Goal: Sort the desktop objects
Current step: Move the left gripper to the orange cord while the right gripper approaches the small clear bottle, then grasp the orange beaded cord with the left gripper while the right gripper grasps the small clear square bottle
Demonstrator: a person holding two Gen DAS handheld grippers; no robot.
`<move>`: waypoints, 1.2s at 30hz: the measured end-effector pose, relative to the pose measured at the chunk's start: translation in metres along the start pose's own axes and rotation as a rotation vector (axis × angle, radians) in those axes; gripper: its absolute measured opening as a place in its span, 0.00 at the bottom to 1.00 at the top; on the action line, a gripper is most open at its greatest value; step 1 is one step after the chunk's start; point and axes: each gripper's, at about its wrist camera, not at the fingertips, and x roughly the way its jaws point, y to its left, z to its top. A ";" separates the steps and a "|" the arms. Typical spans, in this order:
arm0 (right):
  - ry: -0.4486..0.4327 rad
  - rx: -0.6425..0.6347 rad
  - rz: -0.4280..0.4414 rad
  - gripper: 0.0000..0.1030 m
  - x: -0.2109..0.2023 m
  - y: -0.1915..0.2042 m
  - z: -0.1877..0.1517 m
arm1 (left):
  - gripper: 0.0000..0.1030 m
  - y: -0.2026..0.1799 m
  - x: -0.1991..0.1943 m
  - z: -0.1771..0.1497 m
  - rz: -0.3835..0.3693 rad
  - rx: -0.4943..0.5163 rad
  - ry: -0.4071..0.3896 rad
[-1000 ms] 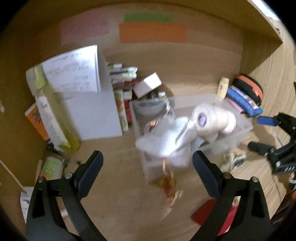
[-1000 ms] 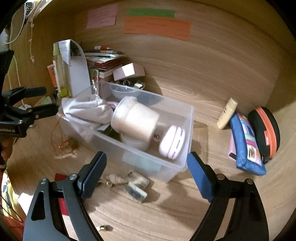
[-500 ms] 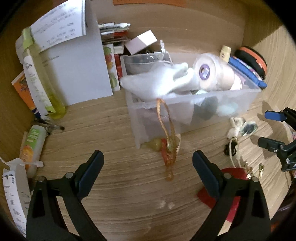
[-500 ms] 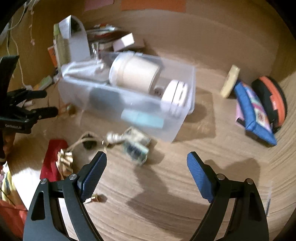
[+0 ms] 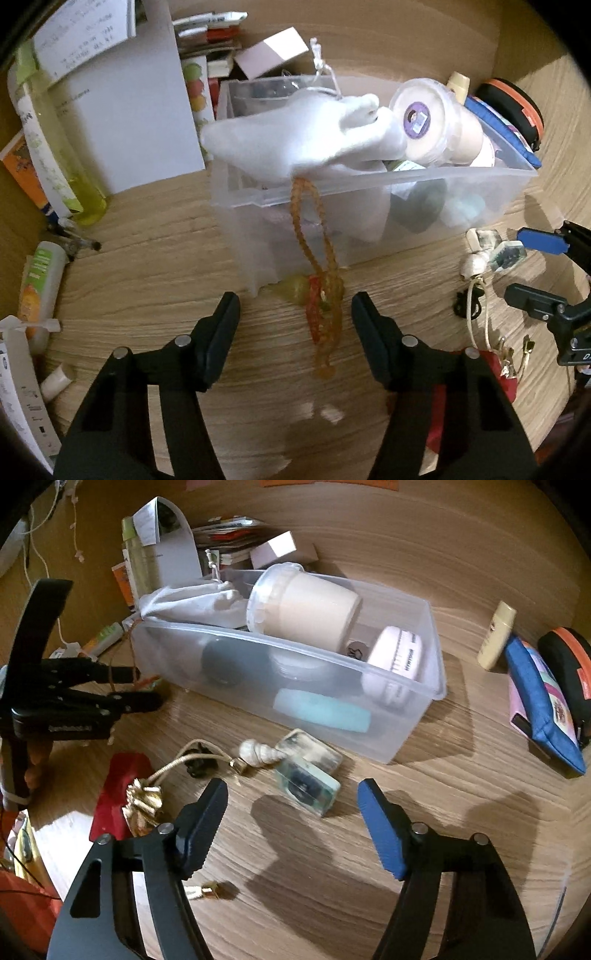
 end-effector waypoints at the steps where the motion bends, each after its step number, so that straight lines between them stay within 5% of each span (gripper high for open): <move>1: 0.000 0.007 0.010 0.66 0.001 0.000 0.001 | 0.62 0.000 0.001 0.001 -0.010 -0.001 0.002; 7: 0.030 0.055 0.031 0.47 0.012 -0.008 0.001 | 0.61 0.001 0.002 0.004 -0.025 -0.025 -0.004; 13: 0.021 0.090 0.042 0.33 0.013 -0.015 0.000 | 0.46 0.007 0.002 0.004 0.008 -0.053 -0.022; 23: 0.004 0.100 0.049 0.33 0.001 -0.017 -0.004 | 0.37 0.027 -0.008 -0.007 -0.076 -0.064 -0.018; 36: 0.004 0.091 0.045 0.33 -0.009 -0.016 -0.010 | 0.22 0.042 -0.024 -0.027 -0.076 -0.026 -0.013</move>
